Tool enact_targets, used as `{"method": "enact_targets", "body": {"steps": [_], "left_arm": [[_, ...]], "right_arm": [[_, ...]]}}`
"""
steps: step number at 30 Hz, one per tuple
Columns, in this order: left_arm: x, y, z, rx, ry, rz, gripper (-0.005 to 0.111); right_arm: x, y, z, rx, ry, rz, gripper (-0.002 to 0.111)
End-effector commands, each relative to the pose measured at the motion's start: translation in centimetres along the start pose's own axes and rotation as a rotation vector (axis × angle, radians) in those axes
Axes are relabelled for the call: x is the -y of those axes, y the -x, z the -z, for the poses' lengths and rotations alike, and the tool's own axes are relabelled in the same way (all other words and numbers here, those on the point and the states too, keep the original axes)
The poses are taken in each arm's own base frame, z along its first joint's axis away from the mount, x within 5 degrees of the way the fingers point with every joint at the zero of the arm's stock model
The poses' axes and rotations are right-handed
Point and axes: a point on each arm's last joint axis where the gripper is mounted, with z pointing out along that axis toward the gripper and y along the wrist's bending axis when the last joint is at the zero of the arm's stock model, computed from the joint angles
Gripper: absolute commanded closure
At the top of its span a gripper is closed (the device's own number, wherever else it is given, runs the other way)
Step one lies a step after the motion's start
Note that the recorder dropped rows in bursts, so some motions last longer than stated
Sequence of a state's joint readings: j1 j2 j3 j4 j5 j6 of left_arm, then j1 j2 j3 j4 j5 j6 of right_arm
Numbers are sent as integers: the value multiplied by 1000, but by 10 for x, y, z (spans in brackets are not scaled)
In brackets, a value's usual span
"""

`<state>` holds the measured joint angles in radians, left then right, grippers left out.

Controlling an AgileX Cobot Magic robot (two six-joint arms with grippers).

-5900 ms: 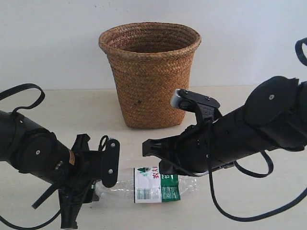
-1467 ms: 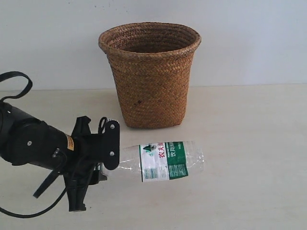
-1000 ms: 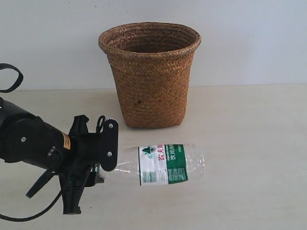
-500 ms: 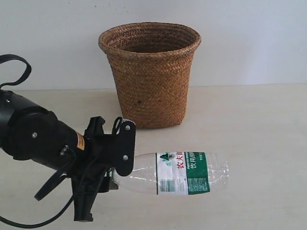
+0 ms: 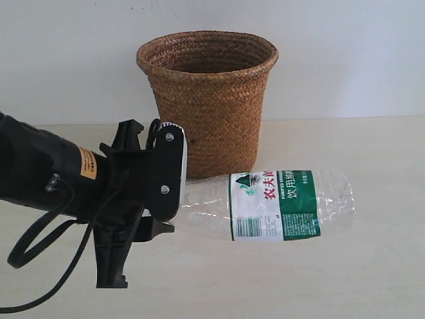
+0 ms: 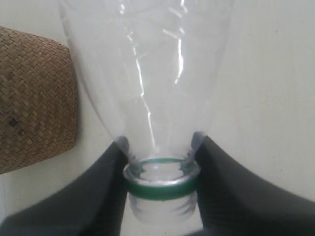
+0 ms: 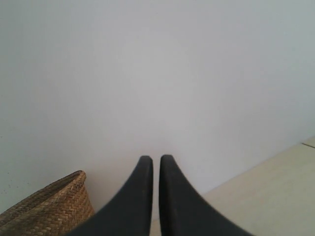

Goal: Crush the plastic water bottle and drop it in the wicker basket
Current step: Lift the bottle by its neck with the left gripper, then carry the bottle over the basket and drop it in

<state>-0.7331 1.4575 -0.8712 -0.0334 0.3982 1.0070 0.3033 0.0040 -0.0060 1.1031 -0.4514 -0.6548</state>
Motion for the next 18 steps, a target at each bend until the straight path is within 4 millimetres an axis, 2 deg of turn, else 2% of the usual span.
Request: {"method": "enact_targets", "body": {"steps": [1, 7, 14, 18], "left_arm": [[0, 2, 3, 9, 8, 5, 103], [0, 2, 3, 8, 1, 59, 103], [12, 3, 2, -1, -123, 218, 103], [14, 2, 2, -19, -141, 205, 103]], "right_arm": [[1, -1, 1, 4, -1, 18, 107], [1, -1, 1, 4, -1, 18, 107], [1, -1, 1, 4, -1, 18, 107], [1, -1, 1, 4, -1, 18, 107]]}}
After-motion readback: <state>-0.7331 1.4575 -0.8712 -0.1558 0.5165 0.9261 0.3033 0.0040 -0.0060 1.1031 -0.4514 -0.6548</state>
